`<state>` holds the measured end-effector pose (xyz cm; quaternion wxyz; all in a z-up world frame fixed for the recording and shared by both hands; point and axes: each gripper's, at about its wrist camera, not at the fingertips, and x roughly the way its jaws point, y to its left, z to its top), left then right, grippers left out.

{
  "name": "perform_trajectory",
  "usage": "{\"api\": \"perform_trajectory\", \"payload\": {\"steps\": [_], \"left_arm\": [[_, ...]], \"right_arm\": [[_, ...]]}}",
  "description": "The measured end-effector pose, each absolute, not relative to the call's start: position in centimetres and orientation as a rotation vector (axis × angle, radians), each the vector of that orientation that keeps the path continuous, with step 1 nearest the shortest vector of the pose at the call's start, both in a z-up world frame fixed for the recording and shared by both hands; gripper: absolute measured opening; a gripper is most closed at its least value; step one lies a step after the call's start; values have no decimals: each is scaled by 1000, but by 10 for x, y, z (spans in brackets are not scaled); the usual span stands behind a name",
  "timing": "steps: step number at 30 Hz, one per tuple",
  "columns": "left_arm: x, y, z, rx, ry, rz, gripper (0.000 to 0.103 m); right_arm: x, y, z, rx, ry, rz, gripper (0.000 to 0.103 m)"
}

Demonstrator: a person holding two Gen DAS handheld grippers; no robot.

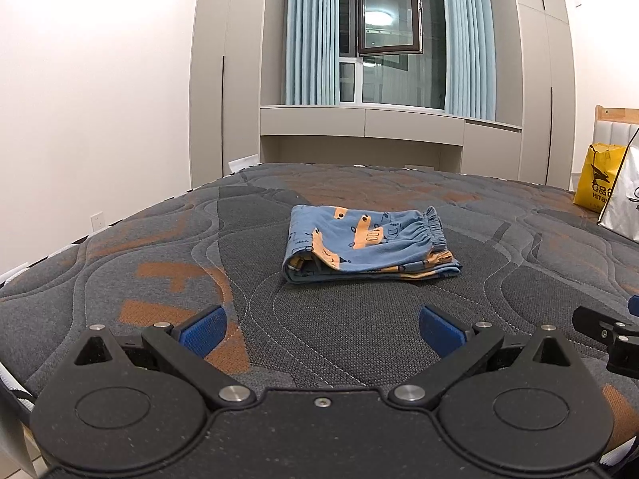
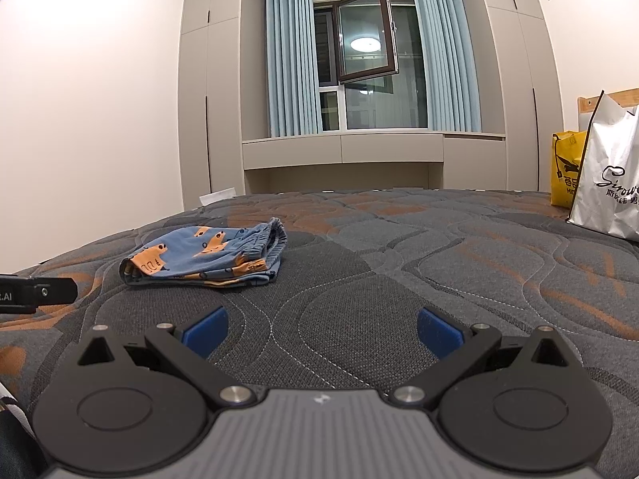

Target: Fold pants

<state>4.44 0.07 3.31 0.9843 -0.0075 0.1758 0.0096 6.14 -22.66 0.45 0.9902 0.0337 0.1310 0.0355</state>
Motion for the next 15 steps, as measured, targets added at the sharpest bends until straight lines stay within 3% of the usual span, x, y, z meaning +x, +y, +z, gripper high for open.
{"api": "perform_trajectory", "payload": {"steps": [15], "left_arm": [[46,-2,33,-4,358,12,102]], "right_arm": [[62,-228,5,70,265,72,103]]}}
